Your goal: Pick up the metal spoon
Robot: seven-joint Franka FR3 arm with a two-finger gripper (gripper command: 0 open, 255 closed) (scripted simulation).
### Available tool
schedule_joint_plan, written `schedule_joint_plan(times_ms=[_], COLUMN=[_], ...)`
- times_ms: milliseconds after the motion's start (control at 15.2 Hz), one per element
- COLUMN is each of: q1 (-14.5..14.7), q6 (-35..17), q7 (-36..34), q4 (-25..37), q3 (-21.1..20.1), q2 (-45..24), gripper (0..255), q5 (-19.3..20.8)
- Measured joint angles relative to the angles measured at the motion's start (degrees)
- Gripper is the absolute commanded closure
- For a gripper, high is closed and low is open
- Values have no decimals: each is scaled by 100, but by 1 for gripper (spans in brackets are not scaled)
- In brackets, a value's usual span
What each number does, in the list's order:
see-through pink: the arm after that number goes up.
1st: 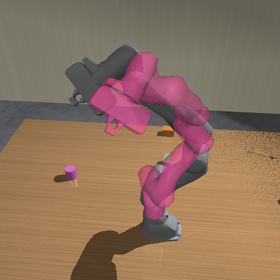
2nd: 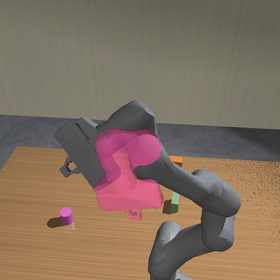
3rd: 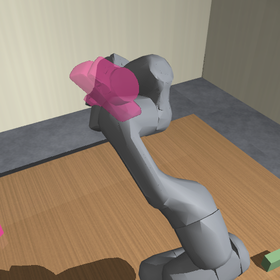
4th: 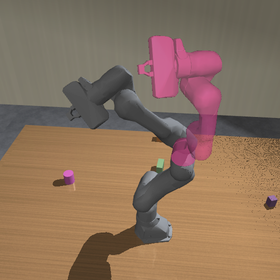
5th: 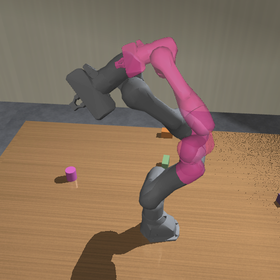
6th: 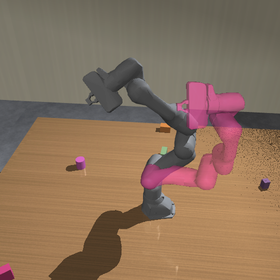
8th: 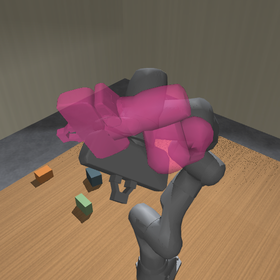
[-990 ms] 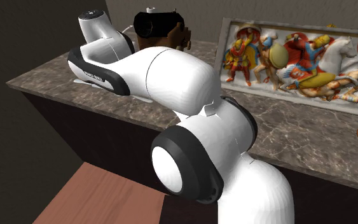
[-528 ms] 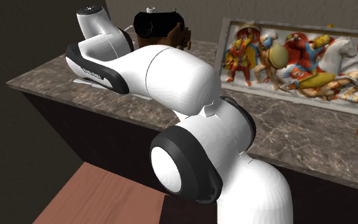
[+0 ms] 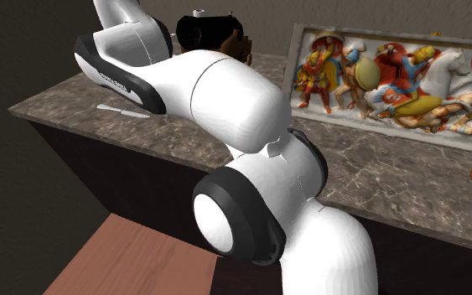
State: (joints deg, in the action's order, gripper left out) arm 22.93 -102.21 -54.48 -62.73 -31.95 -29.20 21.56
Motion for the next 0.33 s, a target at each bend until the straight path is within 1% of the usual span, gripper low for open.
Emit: schedule_joint_plan(times_ms=[66,330], q1=[68,178], q6=[134,456], q7=[7,62], q4=[200,620], q3=[8,20], q2=[-63,-151], gripper=[255,255], q5=[27,61])
